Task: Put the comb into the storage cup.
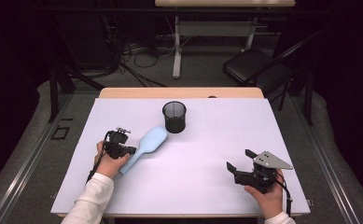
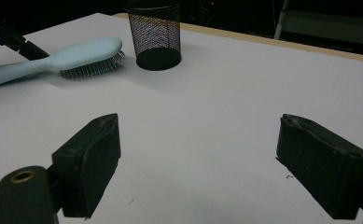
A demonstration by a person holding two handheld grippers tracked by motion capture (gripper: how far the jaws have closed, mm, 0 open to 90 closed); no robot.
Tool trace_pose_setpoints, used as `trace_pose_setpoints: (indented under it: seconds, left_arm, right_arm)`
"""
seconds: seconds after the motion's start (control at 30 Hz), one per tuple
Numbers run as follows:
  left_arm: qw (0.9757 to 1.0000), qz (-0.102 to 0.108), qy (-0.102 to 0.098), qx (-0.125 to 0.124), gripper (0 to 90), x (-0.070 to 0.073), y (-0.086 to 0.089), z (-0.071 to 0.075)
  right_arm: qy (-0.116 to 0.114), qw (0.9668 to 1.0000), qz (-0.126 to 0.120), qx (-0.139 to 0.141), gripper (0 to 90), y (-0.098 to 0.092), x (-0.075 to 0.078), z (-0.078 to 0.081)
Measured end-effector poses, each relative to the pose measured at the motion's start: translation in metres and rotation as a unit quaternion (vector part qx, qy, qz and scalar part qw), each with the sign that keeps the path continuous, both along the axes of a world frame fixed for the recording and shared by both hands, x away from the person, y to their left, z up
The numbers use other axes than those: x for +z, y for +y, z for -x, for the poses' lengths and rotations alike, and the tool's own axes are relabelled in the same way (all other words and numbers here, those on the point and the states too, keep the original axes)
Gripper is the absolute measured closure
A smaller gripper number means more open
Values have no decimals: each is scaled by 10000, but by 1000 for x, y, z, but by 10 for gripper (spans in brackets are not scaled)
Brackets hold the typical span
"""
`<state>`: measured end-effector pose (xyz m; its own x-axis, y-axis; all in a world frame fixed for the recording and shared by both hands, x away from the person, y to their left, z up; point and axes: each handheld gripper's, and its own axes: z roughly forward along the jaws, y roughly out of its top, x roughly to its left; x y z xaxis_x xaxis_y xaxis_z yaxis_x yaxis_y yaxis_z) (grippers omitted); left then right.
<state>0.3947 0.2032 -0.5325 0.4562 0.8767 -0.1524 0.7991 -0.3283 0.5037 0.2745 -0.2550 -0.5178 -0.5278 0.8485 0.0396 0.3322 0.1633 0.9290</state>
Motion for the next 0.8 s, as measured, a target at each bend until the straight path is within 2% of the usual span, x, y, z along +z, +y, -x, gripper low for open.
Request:
trace_pose_setpoints:
  seconds: [0.4, 0.67, 0.8]
  left_arm:
    - [9998, 170, -70, 95, 796, 8, 9, 1]
    - [9994, 229, -204, 135, 722, 16, 15, 4]
    - [9993, 284, -178, 143, 701, 17, 17, 4]
  right_arm:
    - [2, 10000, 3, -7, 134, -1, 0, 0]
    - [-22, 10000, -6, -16, 134, -1, 0, 0]
    - [3, 10000, -8, -20, 135, -1, 0, 0]
